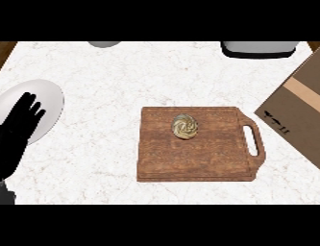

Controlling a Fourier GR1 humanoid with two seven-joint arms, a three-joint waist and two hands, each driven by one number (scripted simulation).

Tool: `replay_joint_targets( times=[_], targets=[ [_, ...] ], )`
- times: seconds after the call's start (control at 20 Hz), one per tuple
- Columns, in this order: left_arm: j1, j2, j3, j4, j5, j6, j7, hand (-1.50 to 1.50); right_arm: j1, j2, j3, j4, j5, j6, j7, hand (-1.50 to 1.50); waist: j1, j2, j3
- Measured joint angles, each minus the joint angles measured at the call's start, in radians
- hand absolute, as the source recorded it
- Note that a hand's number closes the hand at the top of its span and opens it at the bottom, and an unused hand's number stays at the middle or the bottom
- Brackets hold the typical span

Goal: Pick the bell pepper from the cutting board and place it in the cardboard box

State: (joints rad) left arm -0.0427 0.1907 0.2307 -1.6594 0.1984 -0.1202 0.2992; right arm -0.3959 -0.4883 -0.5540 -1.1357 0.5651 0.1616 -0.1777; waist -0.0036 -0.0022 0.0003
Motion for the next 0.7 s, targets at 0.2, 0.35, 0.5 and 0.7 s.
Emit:
replay_joint_targets(
  times=[0.2, 0.35, 0.5, 0.7],
  targets=[
    [-0.003, 0.007, 0.008, 0.006, 0.003, -0.004, 0.0, 0.0, -0.019, -0.022, -0.115, 0.022, -0.137, 0.038, 0.008, -1.5, -0.002, 0.0, 0.0],
    [0.008, 0.007, 0.011, 0.021, 0.001, -0.016, -0.026, 0.0, -0.013, -0.079, -0.188, 0.064, -0.219, 0.084, 0.003, -1.5, -0.001, 0.001, 0.0],
    [0.004, 0.01, 0.009, 0.004, 0.005, -0.014, -0.006, 0.0, -0.008, -0.152, -0.251, 0.141, -0.283, 0.126, -0.009, -1.5, 0.003, 0.002, 0.0],
    [-0.017, 0.007, 0.005, 0.03, -0.003, -0.013, -0.014, 0.0, 0.02, -0.252, -0.312, 0.256, -0.353, 0.201, -0.064, -1.5, 0.003, 0.003, 0.0]
  ],
)
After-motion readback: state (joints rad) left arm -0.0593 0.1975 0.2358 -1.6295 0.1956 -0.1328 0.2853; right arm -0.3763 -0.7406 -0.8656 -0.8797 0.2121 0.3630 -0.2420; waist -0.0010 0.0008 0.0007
